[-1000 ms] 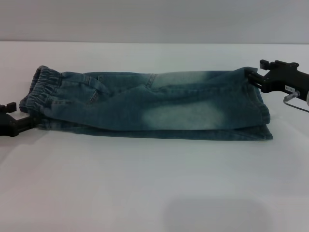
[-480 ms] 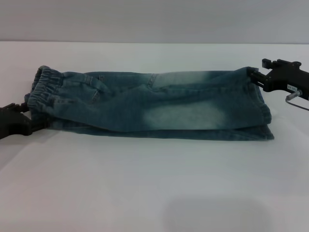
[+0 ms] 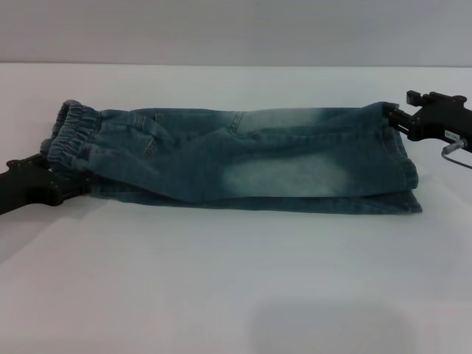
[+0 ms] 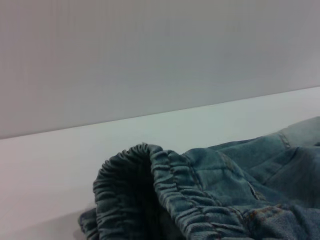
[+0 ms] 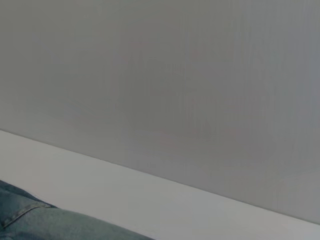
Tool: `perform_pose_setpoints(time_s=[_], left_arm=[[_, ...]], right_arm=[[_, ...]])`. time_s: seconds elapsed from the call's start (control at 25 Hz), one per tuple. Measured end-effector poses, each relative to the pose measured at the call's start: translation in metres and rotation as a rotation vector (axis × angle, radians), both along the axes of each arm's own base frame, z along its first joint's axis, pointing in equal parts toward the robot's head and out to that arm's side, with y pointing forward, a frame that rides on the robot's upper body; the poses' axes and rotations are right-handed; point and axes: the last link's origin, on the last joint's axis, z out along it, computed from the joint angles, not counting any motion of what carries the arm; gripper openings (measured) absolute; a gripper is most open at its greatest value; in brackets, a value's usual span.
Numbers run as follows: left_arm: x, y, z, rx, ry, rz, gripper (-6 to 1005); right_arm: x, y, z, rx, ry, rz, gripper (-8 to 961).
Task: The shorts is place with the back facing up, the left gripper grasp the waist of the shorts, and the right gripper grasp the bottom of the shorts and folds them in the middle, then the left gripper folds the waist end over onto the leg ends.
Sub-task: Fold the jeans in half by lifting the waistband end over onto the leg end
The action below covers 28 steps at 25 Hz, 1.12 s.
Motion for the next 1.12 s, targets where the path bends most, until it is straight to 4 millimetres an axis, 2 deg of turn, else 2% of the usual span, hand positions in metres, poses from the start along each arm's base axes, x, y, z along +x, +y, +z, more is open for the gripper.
perform_pose_setpoints(time_s=[0.08,0.52,0.96,1.04,1.12], left_arm=[[-0.002,-0.002,0.002,0.002,0.0,0.002,784],[-0.003,-0.004,0.007,0.01,-0.005,-0.001,564],[0.0,-0.002,0.011,0.014,-0.009,-0.011,97],[0.004,0.0,0.014,0.012,-0.013,-0.026,48],[0.009,0.002,0.016,0.007,-0.02,-0.046,48]], right_arm=[[0.0,0.0,0.0,0.0,0.0,0.001,496],[-0.001,-0.001,-0.002,-0.011,-0.003,0.006,496],[-0.001,-0.002,-0.004,-0.015,0.001,0.004,496],[-0.001,-0.001,-0.005,-0.016,0.002,0.005,496],[-0.002,-0.001,-0.006,-0.018,0.003,0.007,496]])
